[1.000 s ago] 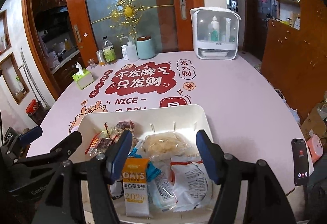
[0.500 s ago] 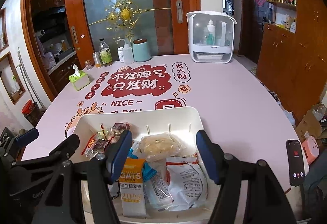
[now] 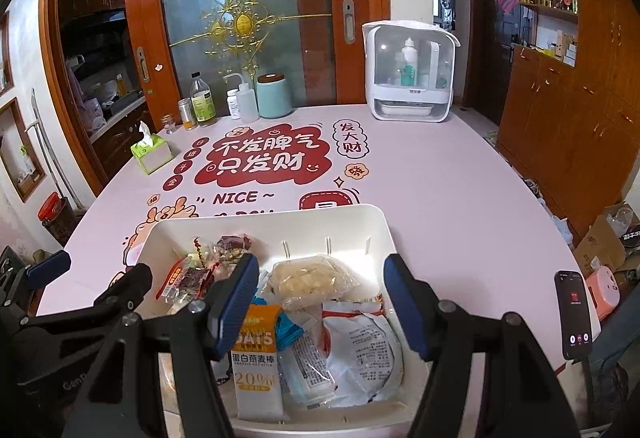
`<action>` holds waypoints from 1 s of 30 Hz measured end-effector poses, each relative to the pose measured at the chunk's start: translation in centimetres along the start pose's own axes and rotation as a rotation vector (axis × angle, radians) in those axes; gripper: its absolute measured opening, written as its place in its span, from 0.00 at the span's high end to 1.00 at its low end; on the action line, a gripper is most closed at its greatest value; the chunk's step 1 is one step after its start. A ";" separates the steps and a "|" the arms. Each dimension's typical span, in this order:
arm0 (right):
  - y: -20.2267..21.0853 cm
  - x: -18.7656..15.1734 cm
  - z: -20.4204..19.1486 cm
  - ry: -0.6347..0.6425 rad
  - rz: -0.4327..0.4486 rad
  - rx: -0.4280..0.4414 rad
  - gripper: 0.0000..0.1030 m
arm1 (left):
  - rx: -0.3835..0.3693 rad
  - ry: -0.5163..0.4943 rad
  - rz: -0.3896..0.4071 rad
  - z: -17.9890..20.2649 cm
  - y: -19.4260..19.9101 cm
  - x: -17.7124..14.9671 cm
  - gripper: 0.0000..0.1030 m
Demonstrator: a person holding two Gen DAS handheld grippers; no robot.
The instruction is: Organize snacks
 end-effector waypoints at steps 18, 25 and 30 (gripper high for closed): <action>-0.1 -0.1 0.3 -0.003 -0.007 -0.026 0.36 | -0.009 -0.002 -0.016 0.3 0.1 -0.3 0.01; -0.2 -0.2 0.2 -0.005 -0.011 -0.028 0.36 | -0.010 0.001 -0.024 0.3 -0.1 -0.3 0.01; -0.4 -0.3 0.3 -0.006 -0.014 -0.033 0.36 | -0.014 -0.001 -0.029 0.3 -0.3 -0.4 0.01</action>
Point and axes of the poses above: each gripper's, at about its wrist camera, not at the fingertips, and y roughly against the way its jaws point, z to its right, x to its top, the point moved 6 cm from there along -y, roughly the way its jaws point
